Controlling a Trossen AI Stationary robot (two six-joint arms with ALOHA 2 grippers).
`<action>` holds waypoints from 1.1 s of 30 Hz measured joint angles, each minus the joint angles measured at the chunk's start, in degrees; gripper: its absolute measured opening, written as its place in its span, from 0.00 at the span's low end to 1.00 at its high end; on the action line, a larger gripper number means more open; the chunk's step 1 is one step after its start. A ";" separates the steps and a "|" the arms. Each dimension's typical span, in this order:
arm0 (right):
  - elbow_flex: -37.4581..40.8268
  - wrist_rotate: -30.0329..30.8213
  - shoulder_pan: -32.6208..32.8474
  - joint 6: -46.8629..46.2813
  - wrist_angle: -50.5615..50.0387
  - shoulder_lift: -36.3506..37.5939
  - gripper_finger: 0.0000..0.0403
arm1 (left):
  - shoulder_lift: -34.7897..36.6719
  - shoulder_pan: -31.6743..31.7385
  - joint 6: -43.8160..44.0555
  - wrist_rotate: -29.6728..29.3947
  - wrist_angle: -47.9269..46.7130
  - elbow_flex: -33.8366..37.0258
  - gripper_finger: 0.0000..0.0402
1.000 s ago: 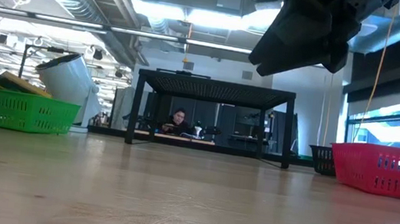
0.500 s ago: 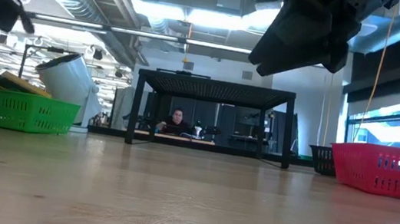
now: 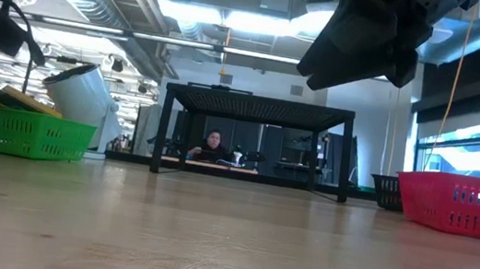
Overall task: Pick & Place Office Desk Supplies
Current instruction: Put the pack of crayons into the green bin
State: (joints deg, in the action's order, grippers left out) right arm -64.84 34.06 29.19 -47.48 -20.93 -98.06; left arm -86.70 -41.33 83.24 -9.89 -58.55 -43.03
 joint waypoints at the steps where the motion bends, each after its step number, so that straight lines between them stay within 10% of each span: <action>1: 0.00 0.00 -0.01 0.00 0.01 0.00 0.37 | -0.38 0.18 -0.45 0.00 0.13 0.00 0.40; 26: 0.00 1.53 -0.02 0.02 0.87 0.00 0.37 | -0.19 13.45 -33.03 -6.33 35.00 0.07 0.39; 33: 0.00 6.86 -0.02 0.39 8.27 -2.16 0.37 | 3.83 14.23 -29.13 -1.85 30.71 0.07 0.35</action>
State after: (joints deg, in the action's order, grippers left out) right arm -64.84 40.93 29.17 -47.09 -12.66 -100.22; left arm -82.87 -27.10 54.11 -11.74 -27.84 -42.96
